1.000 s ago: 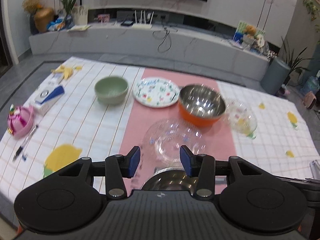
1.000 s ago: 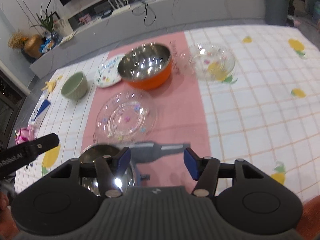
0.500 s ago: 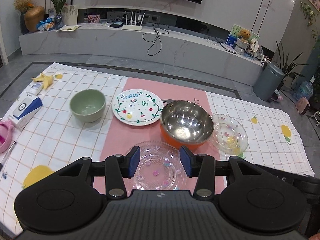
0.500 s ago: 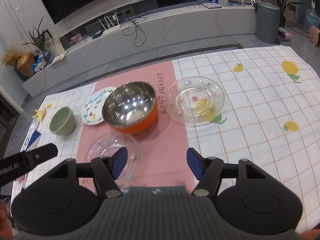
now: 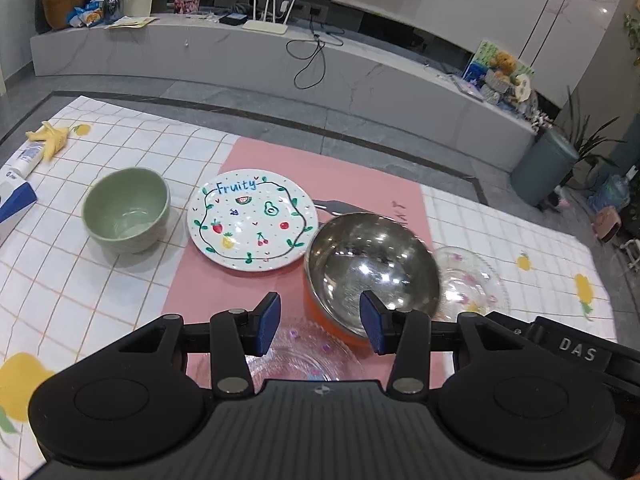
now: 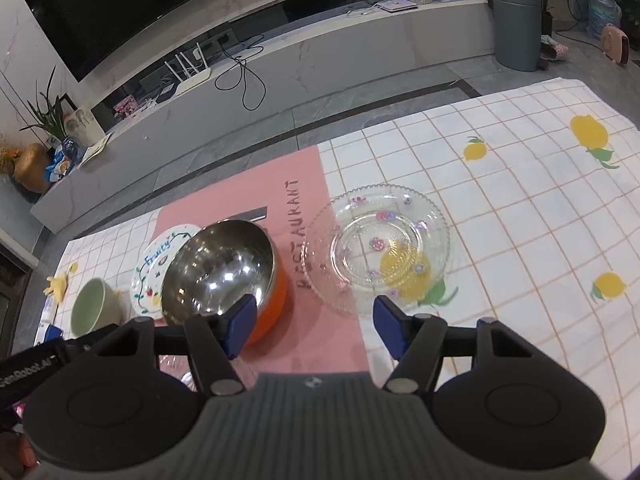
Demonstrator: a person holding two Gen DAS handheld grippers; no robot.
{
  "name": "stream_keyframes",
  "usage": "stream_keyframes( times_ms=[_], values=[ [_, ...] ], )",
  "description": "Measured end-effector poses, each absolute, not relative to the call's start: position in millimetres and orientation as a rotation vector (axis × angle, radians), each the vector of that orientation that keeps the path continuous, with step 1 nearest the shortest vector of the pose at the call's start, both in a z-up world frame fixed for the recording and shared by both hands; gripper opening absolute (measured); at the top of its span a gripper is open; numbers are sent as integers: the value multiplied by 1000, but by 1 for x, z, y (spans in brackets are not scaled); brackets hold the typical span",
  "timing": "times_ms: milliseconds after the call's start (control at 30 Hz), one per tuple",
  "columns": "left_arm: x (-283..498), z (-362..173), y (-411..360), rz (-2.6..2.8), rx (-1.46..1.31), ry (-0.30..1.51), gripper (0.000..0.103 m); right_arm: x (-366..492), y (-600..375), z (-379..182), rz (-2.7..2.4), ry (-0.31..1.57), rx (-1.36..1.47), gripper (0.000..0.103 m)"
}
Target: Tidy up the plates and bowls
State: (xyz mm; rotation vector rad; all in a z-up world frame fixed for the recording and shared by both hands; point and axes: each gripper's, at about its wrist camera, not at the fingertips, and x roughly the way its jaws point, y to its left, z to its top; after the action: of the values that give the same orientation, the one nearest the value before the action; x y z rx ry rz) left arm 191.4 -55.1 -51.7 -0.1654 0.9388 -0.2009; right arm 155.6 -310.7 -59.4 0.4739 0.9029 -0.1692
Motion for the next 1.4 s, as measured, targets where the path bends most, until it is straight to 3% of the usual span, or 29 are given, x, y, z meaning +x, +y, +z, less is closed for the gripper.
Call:
stream_keyframes(
  times_ms=[567, 700, 800, 1000, 1400],
  values=[
    [238, -100, -69, -171, -144, 981, 52, 212, -289, -108, -96, 967, 519, 49],
    [242, -106, -69, -166, -151, 1000, 40, 213, -285, -115, -71, 981, 519, 39],
    [242, -107, -68, -165, -155, 1003, 34, 213, -283, -118, -60, 982, 514, 26],
    [244, -109, -70, -189, -164, 1013, 12, 212, -286, -121, -58, 967, 523, 23],
    [239, -96, -79, -209, -119, 982, 11, 208, -290, -115, -62, 954, 534, 20]
  ],
)
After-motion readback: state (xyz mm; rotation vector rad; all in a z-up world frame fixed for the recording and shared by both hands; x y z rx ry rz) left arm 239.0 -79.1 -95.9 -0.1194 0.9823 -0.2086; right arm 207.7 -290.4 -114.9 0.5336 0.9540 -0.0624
